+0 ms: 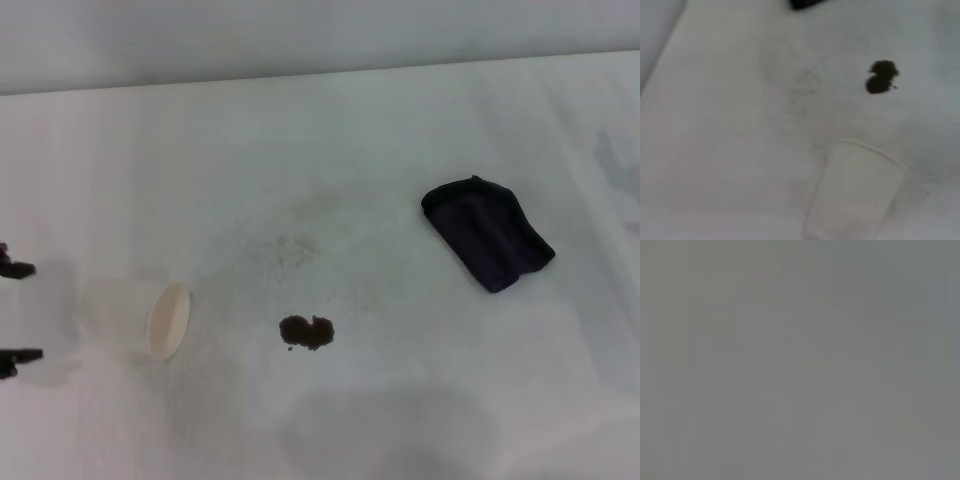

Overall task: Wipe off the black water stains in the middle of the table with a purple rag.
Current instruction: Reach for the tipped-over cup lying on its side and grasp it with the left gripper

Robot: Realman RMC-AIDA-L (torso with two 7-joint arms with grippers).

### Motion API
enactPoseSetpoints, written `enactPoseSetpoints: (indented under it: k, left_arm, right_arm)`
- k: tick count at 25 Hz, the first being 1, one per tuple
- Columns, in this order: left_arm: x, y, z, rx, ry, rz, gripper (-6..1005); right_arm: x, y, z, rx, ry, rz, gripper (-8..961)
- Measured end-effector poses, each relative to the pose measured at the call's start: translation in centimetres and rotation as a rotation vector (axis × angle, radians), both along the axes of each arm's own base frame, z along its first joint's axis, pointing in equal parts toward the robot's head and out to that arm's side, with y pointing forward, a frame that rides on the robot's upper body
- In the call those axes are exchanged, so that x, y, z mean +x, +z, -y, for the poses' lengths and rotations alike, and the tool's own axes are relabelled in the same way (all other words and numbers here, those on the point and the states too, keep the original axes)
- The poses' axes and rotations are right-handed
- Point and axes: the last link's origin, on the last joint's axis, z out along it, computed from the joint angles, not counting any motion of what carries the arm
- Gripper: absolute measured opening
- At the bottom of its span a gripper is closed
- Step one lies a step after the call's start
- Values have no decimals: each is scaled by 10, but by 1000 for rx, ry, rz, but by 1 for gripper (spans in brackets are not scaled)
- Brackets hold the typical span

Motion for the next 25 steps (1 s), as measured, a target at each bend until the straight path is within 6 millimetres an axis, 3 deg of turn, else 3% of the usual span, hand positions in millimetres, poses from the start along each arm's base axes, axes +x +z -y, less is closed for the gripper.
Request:
enactPoseSetpoints:
  k: [13,25]
  left_arm:
    - [7,-25,-8,-69,-127,-83,875]
    - [4,-54,-19,-89,-205,-111,874]
  right_arm:
    - [6,-5,20,3,0,-38,872]
    - [5,-8,23,-6,7,-42,872]
